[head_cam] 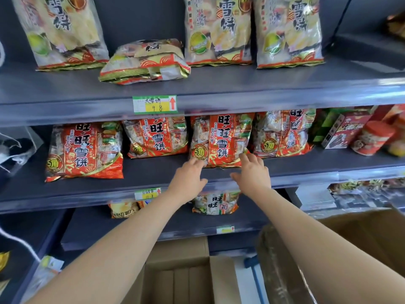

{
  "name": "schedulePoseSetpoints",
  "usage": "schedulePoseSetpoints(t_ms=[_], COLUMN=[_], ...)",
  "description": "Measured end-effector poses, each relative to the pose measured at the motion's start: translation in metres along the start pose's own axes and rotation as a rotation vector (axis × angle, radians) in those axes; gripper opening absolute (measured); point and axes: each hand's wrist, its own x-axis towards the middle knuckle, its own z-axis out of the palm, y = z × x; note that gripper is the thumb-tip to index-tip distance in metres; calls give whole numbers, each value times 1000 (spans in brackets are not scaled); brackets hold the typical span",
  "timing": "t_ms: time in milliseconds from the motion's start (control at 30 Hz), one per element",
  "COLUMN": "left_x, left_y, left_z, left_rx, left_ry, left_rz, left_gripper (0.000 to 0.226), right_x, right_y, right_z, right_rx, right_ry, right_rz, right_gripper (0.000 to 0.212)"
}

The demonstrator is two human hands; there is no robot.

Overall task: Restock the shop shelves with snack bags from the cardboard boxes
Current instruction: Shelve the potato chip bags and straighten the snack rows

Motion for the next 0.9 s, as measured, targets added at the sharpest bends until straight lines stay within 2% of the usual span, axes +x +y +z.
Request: schedulePoseSetpoints(t_ms=[200,300,433,567,800,900], left_x=[45,65,76,89,108,106], left_y=[-5,-19,-46,-58,-75,-93], left_z=[14,10,7,19,34,31], left_rx=[22,31,-18,-73,-128,-158], left_ry=[-70,-20,30,-5,7,40], left_rz=[-114,-183,-292,-301,-286,-323], left_gripper=[45,44,45,48,54,58], right_x=[52,79,103,120,163,167], right_y=[14,12,-5,-19,-30,-41], right_z=[17,29,50,71,94,108], right_rx=[-18,-35,101,265,476,505], right_ry=[-100,-163,-279,-369,-233,-136], right_rz=[-48,-77,29,143,253,297], right_gripper=[73,81,97,107,116,113])
